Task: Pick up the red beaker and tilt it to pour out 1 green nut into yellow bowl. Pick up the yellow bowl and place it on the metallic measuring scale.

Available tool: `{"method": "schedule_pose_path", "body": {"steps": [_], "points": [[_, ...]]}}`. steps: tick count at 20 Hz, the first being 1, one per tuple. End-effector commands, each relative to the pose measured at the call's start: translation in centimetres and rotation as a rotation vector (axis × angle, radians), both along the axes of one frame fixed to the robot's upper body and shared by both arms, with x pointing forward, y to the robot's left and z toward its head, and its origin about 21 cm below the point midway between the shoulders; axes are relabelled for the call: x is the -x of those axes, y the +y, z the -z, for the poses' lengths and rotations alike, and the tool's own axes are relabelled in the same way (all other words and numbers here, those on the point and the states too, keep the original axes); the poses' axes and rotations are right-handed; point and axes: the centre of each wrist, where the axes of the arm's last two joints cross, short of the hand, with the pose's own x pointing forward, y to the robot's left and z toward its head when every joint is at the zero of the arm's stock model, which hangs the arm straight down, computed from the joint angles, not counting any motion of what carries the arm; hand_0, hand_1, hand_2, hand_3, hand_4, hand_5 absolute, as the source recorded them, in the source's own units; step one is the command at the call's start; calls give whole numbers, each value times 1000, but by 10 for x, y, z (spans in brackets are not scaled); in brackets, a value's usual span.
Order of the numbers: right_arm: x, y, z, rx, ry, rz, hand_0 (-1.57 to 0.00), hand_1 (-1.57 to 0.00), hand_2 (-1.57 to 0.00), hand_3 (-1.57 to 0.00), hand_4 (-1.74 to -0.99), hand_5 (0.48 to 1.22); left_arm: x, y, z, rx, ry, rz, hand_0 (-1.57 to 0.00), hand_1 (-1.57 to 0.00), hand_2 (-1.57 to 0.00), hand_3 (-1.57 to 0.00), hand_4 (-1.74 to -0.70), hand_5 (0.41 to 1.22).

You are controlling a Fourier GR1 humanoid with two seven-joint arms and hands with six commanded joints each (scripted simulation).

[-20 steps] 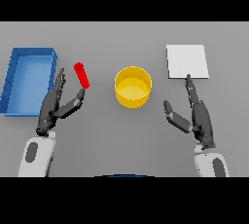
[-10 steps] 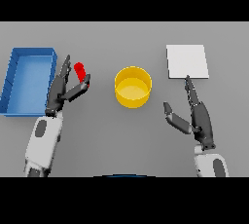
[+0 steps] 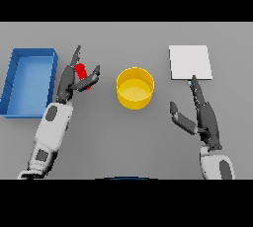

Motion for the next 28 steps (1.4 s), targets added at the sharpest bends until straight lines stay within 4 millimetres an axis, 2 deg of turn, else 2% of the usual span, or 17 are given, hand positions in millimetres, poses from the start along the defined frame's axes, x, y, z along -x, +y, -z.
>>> {"method": "schedule_pose_path", "body": {"steps": [1,4,5,6,7,9,11,12,13,16,21,23,26,28], "points": [[0,-2,3,-1,-2,5,1,1,1,1,-1262,691,-2,0,1,7,-5,-4,1,1,1,1,-1262,680],[3,-2,1,6,-6,1,1,1,1,1,-1259,691,-6,-5,3,12,-28,-3,1,-24,-41,1,-1297,715],[5,-2,0,12,-10,6,1,1,1,1,-1255,691,-7,-7,3,21,-46,-11,-93,-141,-150,-47,-1324,741],[2,4,0,19,-10,9,1,1,1,1,-1252,690,-6,-8,8,31,-41,-29,-322,-364,-358,-218,-1355,770],[0,5,-2,20,-5,11,1,1,1,1,-1247,688,-7,-12,10,35,-30,-42,-572,-606,-600,-421,-1424,860],[-1,4,-2,27,-14,5,1,1,1,1,-1241,695,-10,-12,10,24,-52,-33,-932,-953,-950,-761,-1529,990],[0,1,-1,11,-2,7,1,1,1,1,-1233,688,-8,-13,13,49,-85,-18,-1162,-1176,-1173,-997,-1601,1073],[2,1,-1,10,-12,4,1,1,1,1,-1233,686,-9,-12,15,54,-93,-16,-1244,-1255,-1253,-1111,-1572,1103],[1,2,0,10,-7,3,1,1,1,1,-1232,685,-12,-15,10,58,-83,-27,-1309,-1318,-1317,-1203,-1606,1119],[-6,4,1,33,2,14,1,1,1,1,-1196,673,-13,-19,9,70,-91,-43,-1437,-1441,-1441,-1383,-1672,1128],[-5,2,5,73,-13,21,1,1,1,1,-1127,659,-22,-14,-17,3,-161,-13,-1527,-1529,-1528,-1509,-1718,1126],[-4,3,5,83,-28,25,1,1,1,1,-1108,656,-27,-13,-37,-84,-184,29,-1543,-1544,-1544,-1532,-1726,1130],[-3,4,3,91,-37,26,1,1,1,1,-1095,660,-33,-14,-61,-332,-213,128,-1557,-1557,-1557,-1551,-1734,1139],[-1,1,4,81,-34,25,1,1,1,1,-1092,663,-31,-18,-71,-437,-223,181,-1559,-1560,-1560,-1555,-1735,1132]]}}
